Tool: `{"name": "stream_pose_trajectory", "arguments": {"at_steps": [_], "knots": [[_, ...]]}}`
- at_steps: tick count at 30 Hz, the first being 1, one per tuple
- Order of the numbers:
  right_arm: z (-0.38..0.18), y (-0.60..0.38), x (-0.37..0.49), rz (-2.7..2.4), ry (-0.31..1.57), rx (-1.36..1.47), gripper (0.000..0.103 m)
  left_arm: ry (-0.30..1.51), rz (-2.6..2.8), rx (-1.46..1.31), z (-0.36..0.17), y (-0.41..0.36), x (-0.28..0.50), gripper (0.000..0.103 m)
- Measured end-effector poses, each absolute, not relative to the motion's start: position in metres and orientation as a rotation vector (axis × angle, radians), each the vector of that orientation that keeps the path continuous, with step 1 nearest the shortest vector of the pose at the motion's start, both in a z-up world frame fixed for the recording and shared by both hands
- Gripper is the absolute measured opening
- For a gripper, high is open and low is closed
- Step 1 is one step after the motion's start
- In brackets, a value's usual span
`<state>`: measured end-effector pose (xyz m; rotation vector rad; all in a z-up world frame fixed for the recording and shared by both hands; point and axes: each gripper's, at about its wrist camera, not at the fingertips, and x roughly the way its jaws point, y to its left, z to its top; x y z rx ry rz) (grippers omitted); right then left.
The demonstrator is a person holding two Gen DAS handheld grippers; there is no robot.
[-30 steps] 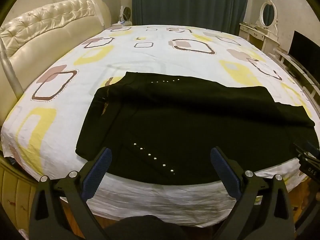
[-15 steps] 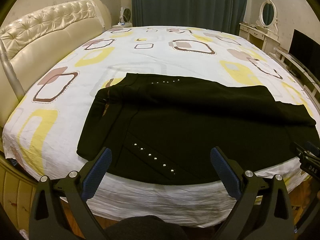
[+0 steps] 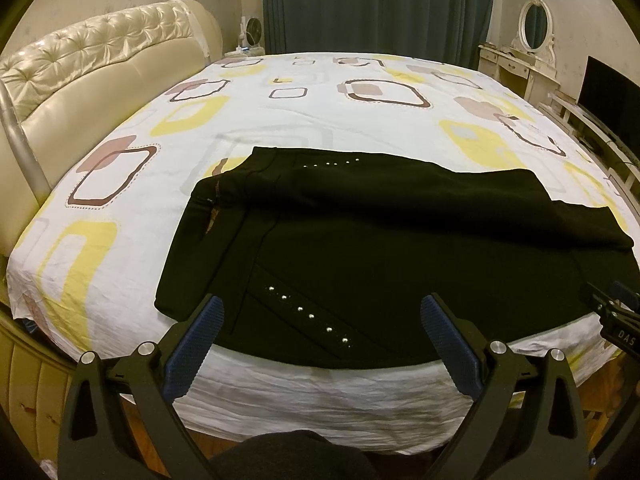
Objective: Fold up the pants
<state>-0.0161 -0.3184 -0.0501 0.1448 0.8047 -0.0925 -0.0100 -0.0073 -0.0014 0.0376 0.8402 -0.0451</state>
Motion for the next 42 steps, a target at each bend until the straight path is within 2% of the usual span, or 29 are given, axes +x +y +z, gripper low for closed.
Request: {"name": "stream_pose_trajectory", "arguments": {"at_steps": [42], "knots": [[-0.0564, -0.3132, -0.0149, -0.071, 0.822, 0.157, 0.101, 0.856, -0.059, 0.037, -0.0090, -0.0081, -0.0104, 0.098]]}}
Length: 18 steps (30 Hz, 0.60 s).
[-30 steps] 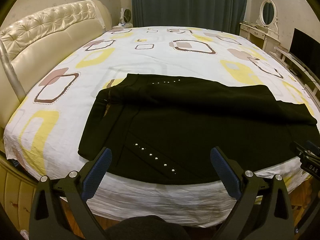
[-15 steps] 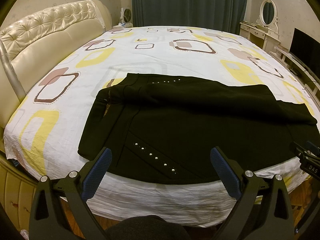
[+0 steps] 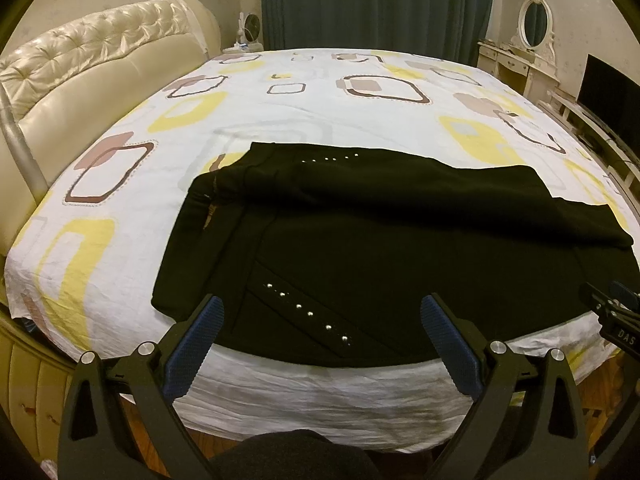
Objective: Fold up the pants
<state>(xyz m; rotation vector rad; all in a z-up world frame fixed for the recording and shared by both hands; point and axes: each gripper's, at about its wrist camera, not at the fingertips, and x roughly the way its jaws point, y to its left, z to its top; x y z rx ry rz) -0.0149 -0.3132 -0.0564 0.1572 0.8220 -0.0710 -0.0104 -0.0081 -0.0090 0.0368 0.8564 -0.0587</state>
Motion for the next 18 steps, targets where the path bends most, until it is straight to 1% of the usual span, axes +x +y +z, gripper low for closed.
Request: {"name": "stream_pose_trajectory", "arguments": {"at_steps": [5, 10, 14, 18], "knots": [[-0.056, -0.314, -0.006, 0.025, 0.854, 0.186, 0.101, 0.881, -0.116, 0.029, -0.010, -0.003, 0.000, 0.098], [-0.040, -0.318, 0.023, 0.216, 0.848, 0.196, 0.101, 0.871, -0.225, 0.038, -0.005, 0.018, 0.027, 0.098], [-0.021, -0.327, 0.062, 0.289, 0.834, 0.152, 0.101, 0.912, -0.253, 0.011, -0.005, 0.055, 0.079, 0.098], [-0.010, -0.340, 0.120, 0.325, 0.846, 0.117, 0.101, 0.951, -0.287, -0.103, -0.007, 0.099, 0.143, 0.098]]}}
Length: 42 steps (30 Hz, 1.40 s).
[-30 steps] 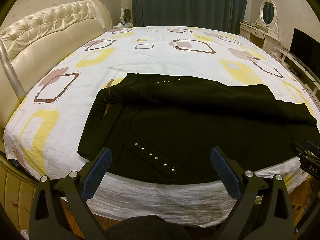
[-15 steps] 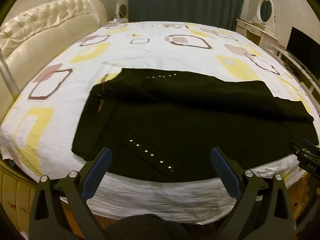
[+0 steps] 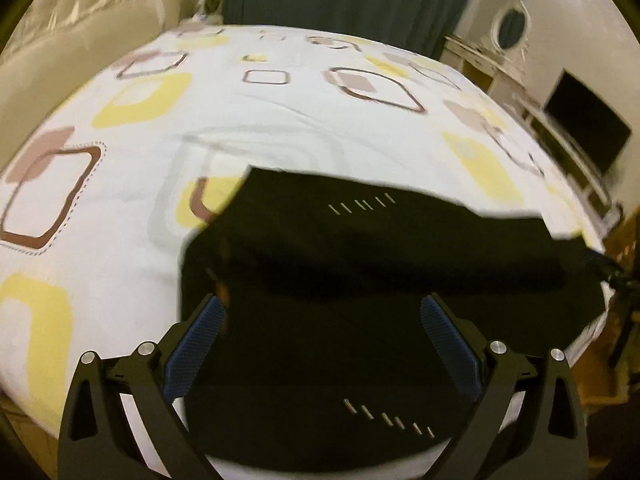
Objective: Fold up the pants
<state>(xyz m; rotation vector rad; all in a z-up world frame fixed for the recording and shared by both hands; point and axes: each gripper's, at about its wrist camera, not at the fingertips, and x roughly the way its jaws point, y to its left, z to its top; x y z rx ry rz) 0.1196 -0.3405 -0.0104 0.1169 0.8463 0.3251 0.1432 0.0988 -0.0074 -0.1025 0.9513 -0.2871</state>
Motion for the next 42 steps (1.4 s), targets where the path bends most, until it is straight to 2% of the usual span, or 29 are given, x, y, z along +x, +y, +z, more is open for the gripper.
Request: {"name": "stream_pose_trajectory", "arguments": {"at_steps": [9, 16, 18, 20, 22, 24, 25, 26, 28, 30, 32, 37, 42], "knots": [[-0.047, -0.353, 0.233, 0.440, 1.033, 0.167, 0.101, 1.078, -0.371, -0.010, -0.053, 0.115, 0.263, 0.098], [-0.076, -0.343, 0.273, 0.539, 1.155, 0.125, 0.101, 1.157, -0.369, -0.089, -0.089, 0.126, 0.317, 0.098], [-0.083, -0.342, 0.278, 0.565, 1.194, 0.128, 0.093, 1.152, -0.386, -0.073, -0.092, 0.124, 0.324, 0.098], [-0.088, -0.339, 0.281, 0.596, 1.231, 0.126, 0.078, 1.148, -0.402, -0.045, -0.092, 0.120, 0.327, 0.098], [-0.090, -0.332, 0.280, 0.625, 1.252, 0.073, 0.070, 1.165, -0.410, -0.003, -0.093, 0.115, 0.329, 0.098], [-0.091, -0.325, 0.277, 0.640, 1.272, 0.014, 0.049, 1.170, -0.425, 0.031, -0.093, 0.112, 0.327, 0.090], [-0.092, -0.323, 0.277, 0.658, 1.288, 0.014, 0.023, 1.162, -0.431, 0.056, -0.090, 0.110, 0.325, 0.074], [-0.092, -0.319, 0.278, 0.672, 1.299, 0.024, 0.008, 1.162, -0.445, 0.056, -0.089, 0.109, 0.324, 0.059], [-0.087, -0.314, 0.274, 0.649, 1.285, -0.036, 0.008, 1.171, -0.481, 0.027, -0.084, 0.109, 0.323, 0.038], [-0.076, -0.312, 0.274, 0.611, 1.247, -0.064, 0.007, 1.161, -0.456, 0.023, -0.078, 0.110, 0.324, 0.029], [-0.061, -0.317, 0.273, 0.567, 1.185, -0.059, 0.007, 1.117, -0.417, 0.015, -0.065, 0.114, 0.322, 0.006], [-0.021, -0.310, 0.257, 0.459, 1.026, -0.123, 0.007, 1.001, -0.406, -0.148, -0.020, 0.136, 0.312, 0.005], [0.000, -0.292, 0.207, 0.407, 0.898, -0.223, 0.007, 0.927, -0.426, -0.210, 0.012, 0.146, 0.271, 0.005]]}}
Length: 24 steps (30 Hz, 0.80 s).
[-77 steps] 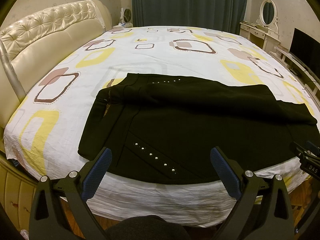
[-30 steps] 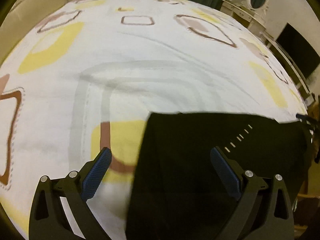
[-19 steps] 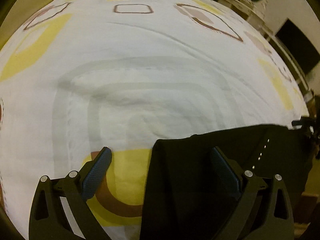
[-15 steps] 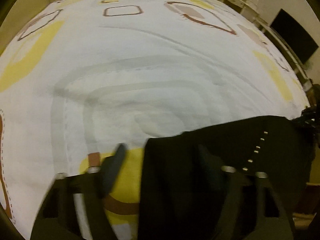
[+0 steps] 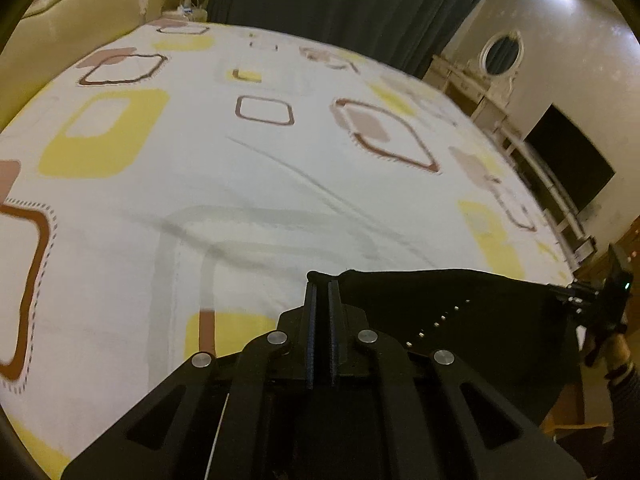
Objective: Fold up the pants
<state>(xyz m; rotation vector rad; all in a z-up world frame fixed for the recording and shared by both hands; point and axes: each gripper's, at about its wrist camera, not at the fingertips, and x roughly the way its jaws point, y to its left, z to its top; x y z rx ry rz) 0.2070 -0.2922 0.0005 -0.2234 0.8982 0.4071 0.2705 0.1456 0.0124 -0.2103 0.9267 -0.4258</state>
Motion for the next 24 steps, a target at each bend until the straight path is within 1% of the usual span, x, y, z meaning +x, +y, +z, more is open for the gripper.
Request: {"name": "stream_pose_trajectory", "arguments": {"at_steps": [6, 12, 17, 24], "knots": [[0.013, -0.276, 0.133, 0.403, 0.787, -0.270, 0.007, 0.873, -0.428, -0.259, 0.036, 0.158, 0.212, 0.005], [0.005, -0.262, 0.058, 0.426, 0.744, -0.318, 0.007, 0.855, -0.427, -0.300, 0.037, 0.177, 0.147, 0.005], [-0.016, -0.254, 0.024, 0.451, 0.771, -0.333, 0.007, 0.882, -0.409, -0.363, 0.014, 0.191, 0.103, 0.005], [-0.049, -0.241, -0.005, 0.473, 0.832, -0.333, 0.008, 0.951, -0.367, -0.395, -0.023, 0.198, 0.069, 0.005]]}}
